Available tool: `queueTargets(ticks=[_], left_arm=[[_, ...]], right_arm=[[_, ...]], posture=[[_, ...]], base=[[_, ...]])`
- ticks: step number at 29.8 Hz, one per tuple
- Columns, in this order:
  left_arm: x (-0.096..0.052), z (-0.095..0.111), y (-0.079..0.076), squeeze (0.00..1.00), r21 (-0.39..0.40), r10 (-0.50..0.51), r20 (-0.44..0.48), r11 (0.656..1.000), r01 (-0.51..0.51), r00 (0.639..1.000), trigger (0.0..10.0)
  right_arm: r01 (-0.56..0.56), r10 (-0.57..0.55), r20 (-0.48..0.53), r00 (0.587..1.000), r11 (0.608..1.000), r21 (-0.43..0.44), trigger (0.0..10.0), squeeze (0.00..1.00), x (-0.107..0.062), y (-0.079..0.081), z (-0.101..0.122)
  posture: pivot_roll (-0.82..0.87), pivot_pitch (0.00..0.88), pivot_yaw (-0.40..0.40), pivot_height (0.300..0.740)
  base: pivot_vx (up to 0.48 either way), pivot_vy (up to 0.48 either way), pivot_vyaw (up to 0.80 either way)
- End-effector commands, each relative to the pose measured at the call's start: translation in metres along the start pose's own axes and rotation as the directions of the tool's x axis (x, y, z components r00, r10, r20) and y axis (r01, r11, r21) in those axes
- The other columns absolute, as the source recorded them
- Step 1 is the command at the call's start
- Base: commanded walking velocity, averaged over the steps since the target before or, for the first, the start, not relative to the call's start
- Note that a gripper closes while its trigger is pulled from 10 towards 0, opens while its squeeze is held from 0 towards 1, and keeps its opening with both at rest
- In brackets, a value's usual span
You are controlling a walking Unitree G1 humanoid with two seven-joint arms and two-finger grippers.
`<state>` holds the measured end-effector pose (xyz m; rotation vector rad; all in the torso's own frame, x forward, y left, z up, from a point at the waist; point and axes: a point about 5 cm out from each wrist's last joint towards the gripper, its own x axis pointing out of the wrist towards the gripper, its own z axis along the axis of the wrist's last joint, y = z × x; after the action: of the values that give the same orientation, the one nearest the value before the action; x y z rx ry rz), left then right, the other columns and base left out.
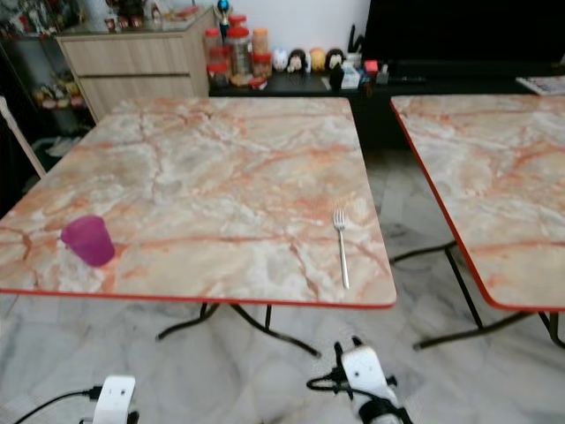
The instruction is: Setting the table
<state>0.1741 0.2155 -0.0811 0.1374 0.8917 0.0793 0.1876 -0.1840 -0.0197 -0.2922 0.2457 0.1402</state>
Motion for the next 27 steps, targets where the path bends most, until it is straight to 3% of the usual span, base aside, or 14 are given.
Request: queueTargets(ticks=[1, 7, 10, 12, 14, 16, 18, 22, 27], left_arm=[[0.000, 0.001, 0.000, 0.00, 0.032, -0.012, -0.002, 0.999, 0.012, 1.000, 10.0], [0.000, 0.001, -0.001, 0.00, 0.037, -0.015, -0.003, 0.999, 0.016, 1.000, 10.0], [0.000, 0.000, 0.002, 0.00, 0.053, -0.015, -0.005, 0.998, 0.015, 1.000, 10.0], [0.000, 0.000, 0.002, 0.00, 0.053, -0.015, -0.005, 0.998, 0.015, 1.000, 10.0], [0.000, -0.001, 0.003, 0.00, 0.059, -0.015, -0.007, 0.998, 0.015, 1.000, 10.0], [-0.001, -0.001, 0.004, 0.00, 0.060, -0.015, -0.008, 0.998, 0.015, 1.000, 10.0], [-0.001, -0.002, 0.004, 0.00, 0.061, -0.016, -0.010, 0.998, 0.016, 1.000, 10.0], [-0.001, -0.002, 0.003, 0.00, 0.051, -0.013, -0.008, 0.999, 0.013, 1.000, 10.0], [0.000, 0.001, 0.000, 0.00, 0.041, -0.016, -0.002, 0.999, 0.016, 1.000, 10.0]], right_arm=[[0.048, -0.047, 0.031, 0.998, 0.998, -0.043, 10.0, 0.00, 0.000, -0.007, 0.009], [0.093, -0.093, 0.009, 0.996, 0.987, -0.130, 10.0, 0.00, -0.007, -0.017, 0.006], [0.141, -0.140, 0.017, 0.990, 0.975, -0.174, 10.0, 0.00, -0.014, -0.037, 0.011], [0.141, -0.140, 0.017, 0.990, 0.975, -0.174, 10.0, 0.00, -0.014, -0.037, 0.011], [0.158, -0.155, 0.035, 0.987, 0.977, -0.140, 10.0, 0.00, -0.012, -0.044, 0.018], [0.100, -0.092, 0.074, 0.993, 0.988, -0.120, 10.0, 0.02, -0.009, -0.040, 0.029], [0.052, -0.049, 0.093, 0.994, 0.998, -0.034, 10.0, 0.00, -0.006, -0.035, 0.038], [0.078, -0.078, 0.135, 0.988, 0.997, 0.010, 10.0, 0.00, 0.007, -0.029, 0.057], [0.085, -0.106, 0.162, 0.981, 0.987, 0.135, 10.0, 0.00, 0.030, -0.020, 0.078]], posture=[[-0.04, 0.000, 0.046, 0.740], [-0.04, 0.000, 0.047, 0.740], [-0.05, 0.000, 0.051, 0.740], [-0.05, 0.000, 0.051, 0.740], [-0.05, 0.000, 0.052, 0.740], [-0.05, 0.000, 0.053, 0.740], [-0.05, 0.000, 0.054, 0.740], [-0.04, 0.000, 0.049, 0.740], [-0.04, 0.000, 0.045, 0.740]], base=[[0.000, 0.000, 0.00], [0.000, 0.000, 0.00], [0.000, 0.000, 0.00], [0.000, 0.000, 0.00], [0.000, 0.000, 0.00], [0.000, 0.000, 0.00], [0.000, 0.000, 0.00], [0.000, 0.000, 0.00], [0.000, 0.000, 0.00]])
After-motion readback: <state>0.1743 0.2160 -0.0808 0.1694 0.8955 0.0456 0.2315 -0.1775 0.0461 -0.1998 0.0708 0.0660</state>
